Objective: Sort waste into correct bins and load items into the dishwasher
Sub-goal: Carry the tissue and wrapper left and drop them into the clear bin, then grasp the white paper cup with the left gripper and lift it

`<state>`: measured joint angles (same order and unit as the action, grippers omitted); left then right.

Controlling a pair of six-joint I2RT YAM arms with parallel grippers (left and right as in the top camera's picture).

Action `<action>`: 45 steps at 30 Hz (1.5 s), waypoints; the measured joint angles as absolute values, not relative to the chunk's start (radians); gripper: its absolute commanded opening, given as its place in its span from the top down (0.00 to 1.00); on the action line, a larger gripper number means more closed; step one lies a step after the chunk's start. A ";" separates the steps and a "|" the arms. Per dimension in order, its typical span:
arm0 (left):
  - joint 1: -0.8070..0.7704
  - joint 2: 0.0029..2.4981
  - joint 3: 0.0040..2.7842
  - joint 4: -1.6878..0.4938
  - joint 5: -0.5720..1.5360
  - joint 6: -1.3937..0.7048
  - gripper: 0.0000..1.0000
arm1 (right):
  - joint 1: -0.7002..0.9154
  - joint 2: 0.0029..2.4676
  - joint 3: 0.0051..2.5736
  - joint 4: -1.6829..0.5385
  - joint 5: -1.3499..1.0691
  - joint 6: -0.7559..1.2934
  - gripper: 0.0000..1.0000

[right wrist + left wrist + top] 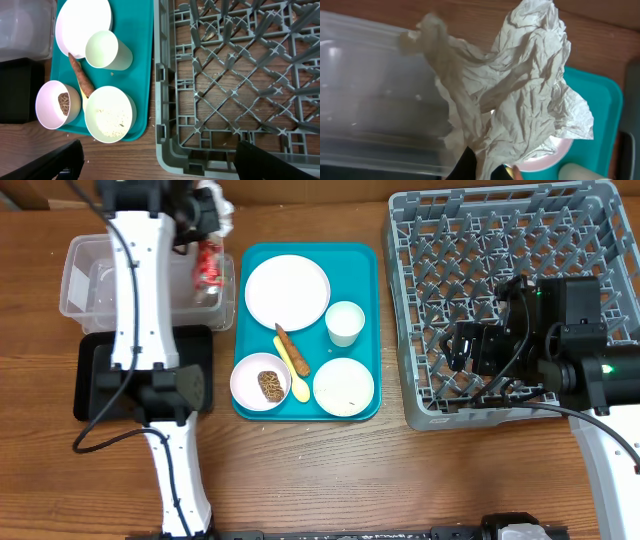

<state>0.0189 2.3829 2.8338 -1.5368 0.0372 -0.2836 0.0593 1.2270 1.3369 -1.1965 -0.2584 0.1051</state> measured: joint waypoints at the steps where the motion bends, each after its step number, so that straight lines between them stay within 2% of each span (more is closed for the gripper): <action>1: 0.039 2.383 2.834 -1.534 0.036 -0.294 0.96 | 0.059 1.227 1.337 -1.196 -0.258 0.104 0.02; 7: 0.168 2.398 2.815 -1.517 -0.031 -0.464 0.96 | 0.059 1.227 1.337 -1.197 -0.258 0.105 0.03; 14: 0.216 2.579 2.796 -1.497 -0.063 -0.940 0.93 | 0.059 1.227 1.337 -1.206 -0.258 0.105 0.05; 18: 0.216 2.645 2.789 -1.496 -0.065 -1.129 0.35 | 0.059 1.227 1.337 -1.214 -0.258 0.105 0.04; 19: 0.216 2.650 2.789 -1.496 -0.064 -1.143 0.23 | 0.060 1.227 1.337 -1.215 -0.258 0.104 0.04; 21: 0.216 2.654 2.789 -1.480 -0.058 -1.163 0.10 | 0.059 1.227 1.337 -1.215 -0.258 0.105 0.04; 23: 0.216 2.654 2.793 -1.446 -0.041 -1.153 0.04 | 0.060 1.227 1.337 -1.215 -0.258 0.105 0.04; 28: 0.216 2.654 2.922 -1.478 -0.015 -1.042 0.04 | 0.059 1.227 1.337 -1.215 -0.258 0.105 0.04; 30: 0.216 2.650 2.992 -1.475 -0.007 -0.991 0.10 | 0.059 1.227 1.337 -1.214 -0.258 0.105 0.04; 33: 0.212 2.606 3.091 -1.444 0.159 -0.693 0.20 | 0.059 1.227 1.337 -1.214 -0.258 0.104 0.04; 35: 0.197 2.548 3.104 -1.469 0.289 -0.477 0.21 | 0.059 1.227 1.337 -1.212 -0.259 0.105 0.04; 36: 0.171 2.500 3.113 -1.515 0.356 -0.345 0.21 | 0.060 1.227 1.337 -1.213 -0.259 0.105 0.04; 37: 0.144 2.462 3.123 -1.559 0.388 -0.256 0.29 | 0.060 1.227 1.337 -1.212 -0.258 0.105 0.04; 39: 0.089 2.424 3.134 -1.672 0.400 -0.147 0.28 | 0.060 1.227 1.337 -1.213 -0.258 0.105 0.04; 45: -0.154 2.410 2.943 -1.686 0.386 0.028 0.31 | 0.059 1.227 1.337 -1.220 -0.258 0.104 0.03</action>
<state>-0.1539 2.4096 2.9429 -1.6855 0.3859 0.0284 0.0593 1.2270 1.3369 -1.2201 -0.2581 0.1043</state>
